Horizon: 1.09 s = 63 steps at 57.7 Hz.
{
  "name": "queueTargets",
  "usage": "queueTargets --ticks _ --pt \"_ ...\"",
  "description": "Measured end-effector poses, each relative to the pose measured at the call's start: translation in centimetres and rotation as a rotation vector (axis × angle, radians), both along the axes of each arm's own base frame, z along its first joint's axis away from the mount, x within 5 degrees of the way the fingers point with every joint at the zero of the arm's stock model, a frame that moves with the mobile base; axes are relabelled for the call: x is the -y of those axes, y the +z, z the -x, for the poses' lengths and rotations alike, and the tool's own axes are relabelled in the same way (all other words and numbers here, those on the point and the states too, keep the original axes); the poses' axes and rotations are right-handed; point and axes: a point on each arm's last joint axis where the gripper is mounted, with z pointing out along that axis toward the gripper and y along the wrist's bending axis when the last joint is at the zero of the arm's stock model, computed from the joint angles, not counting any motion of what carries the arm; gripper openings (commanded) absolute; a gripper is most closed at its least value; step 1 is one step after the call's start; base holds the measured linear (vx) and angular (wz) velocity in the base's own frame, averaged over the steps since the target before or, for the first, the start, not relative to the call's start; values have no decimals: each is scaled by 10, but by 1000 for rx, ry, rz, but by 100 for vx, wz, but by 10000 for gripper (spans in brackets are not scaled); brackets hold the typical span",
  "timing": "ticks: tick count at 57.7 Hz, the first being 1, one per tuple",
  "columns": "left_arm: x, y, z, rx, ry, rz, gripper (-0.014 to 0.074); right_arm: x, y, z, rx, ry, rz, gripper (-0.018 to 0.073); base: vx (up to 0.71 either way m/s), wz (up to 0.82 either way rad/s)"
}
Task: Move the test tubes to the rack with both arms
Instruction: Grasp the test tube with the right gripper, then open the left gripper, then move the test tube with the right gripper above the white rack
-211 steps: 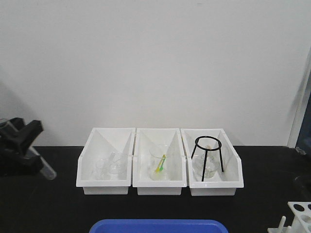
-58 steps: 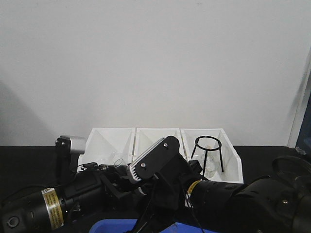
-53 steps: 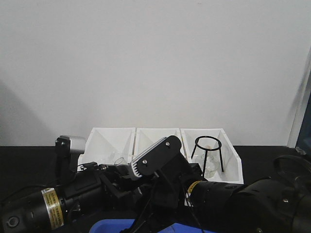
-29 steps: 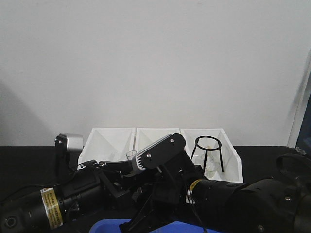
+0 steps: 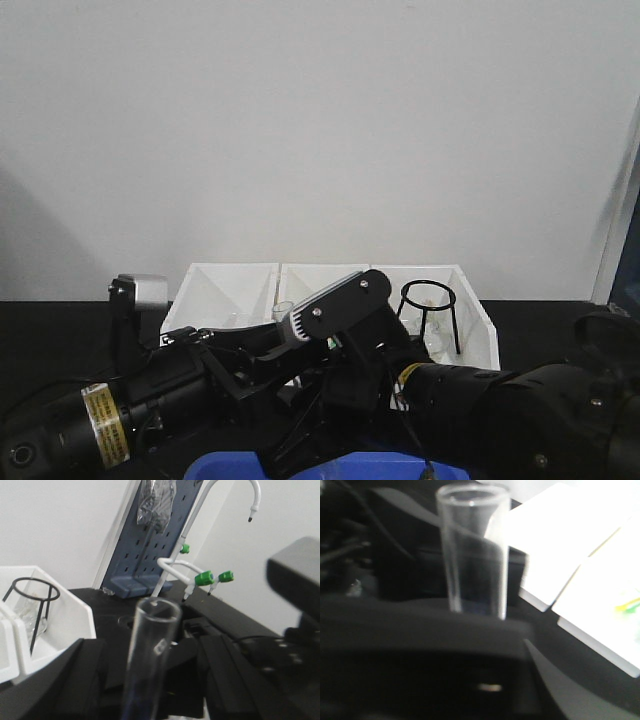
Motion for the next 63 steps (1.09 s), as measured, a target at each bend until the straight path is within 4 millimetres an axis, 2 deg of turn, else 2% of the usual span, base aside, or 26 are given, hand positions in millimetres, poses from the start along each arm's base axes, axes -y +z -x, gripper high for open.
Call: queueTargets --ticks 14,26,33,39,42,51,57,63 --pt "-1 3 -2 43 24 8 505 33 1 -22 -7 -122 -12 -8 0 0" --pt "-1 3 -2 52 25 3 505 56 10 -29 13 -192 -26 -8 0 0" --pt "-1 3 -2 54 25 1 505 78 19 -27 39 -251 -40 -6 0 0" --pt "-1 3 -2 54 26 1 505 108 25 -13 68 -323 -50 -6 0 0" --pt "-1 3 -2 54 26 1 505 133 29 2 100 -389 -60 -6 0 0" --pt "-1 3 -2 54 26 2 505 186 25 44 197 -574 -80 -6 0 0" --pt "-1 3 -2 54 26 2 505 207 20 69 242 -665 -84 -6 0 0" --pt "-1 3 -2 54 26 2 505 218 10 88 285 -728 -86 -6 0 0"
